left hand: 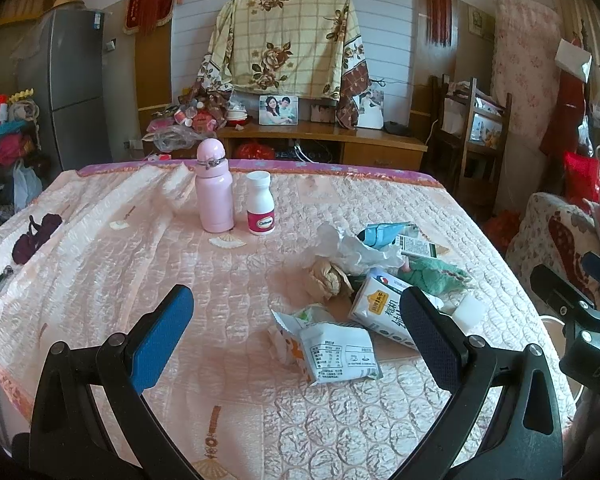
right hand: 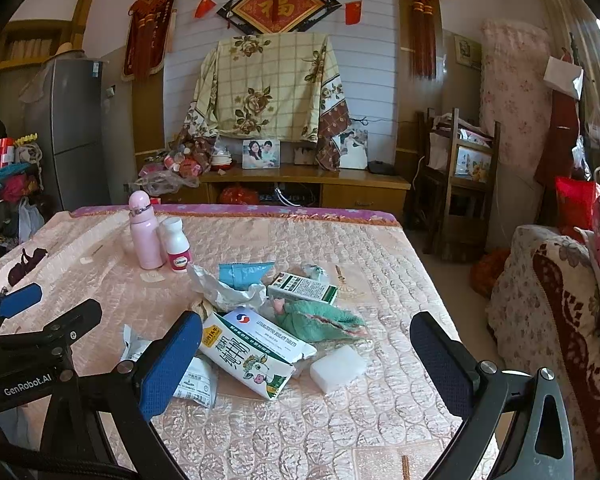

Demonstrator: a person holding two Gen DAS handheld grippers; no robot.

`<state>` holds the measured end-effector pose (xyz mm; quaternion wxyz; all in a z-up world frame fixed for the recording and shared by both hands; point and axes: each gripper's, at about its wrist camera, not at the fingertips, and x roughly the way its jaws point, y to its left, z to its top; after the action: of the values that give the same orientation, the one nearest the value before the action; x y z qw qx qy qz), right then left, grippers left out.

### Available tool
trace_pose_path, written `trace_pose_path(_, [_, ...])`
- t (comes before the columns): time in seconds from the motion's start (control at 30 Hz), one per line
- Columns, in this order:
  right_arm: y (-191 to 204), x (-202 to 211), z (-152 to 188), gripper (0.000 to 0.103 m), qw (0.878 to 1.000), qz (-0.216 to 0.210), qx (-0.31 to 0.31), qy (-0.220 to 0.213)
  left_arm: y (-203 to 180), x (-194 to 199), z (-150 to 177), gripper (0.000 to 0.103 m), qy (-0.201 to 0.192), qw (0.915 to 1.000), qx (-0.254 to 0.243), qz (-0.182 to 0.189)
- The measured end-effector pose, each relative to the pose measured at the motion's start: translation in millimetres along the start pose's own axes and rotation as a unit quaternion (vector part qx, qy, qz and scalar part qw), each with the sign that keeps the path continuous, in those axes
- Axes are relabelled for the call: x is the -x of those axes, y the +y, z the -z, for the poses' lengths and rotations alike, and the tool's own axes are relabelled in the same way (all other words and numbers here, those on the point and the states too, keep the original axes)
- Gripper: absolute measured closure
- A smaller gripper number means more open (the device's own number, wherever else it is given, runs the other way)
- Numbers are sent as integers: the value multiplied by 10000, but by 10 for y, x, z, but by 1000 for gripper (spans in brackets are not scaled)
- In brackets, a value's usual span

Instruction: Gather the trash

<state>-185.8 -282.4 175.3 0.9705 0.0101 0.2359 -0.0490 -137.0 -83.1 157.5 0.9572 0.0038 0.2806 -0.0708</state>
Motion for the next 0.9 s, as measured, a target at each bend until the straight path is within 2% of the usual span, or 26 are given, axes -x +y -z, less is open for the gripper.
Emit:
trace_pose_path(0.47, [-12,-34,26,0,10000,-17,-10,67,-71,-15,70,1,79,10000,40,10])
trace_pose_path(0.9, [-78,-91,78,0,9999,46,28,140,27,-105,145,1,285,9996,31,60])
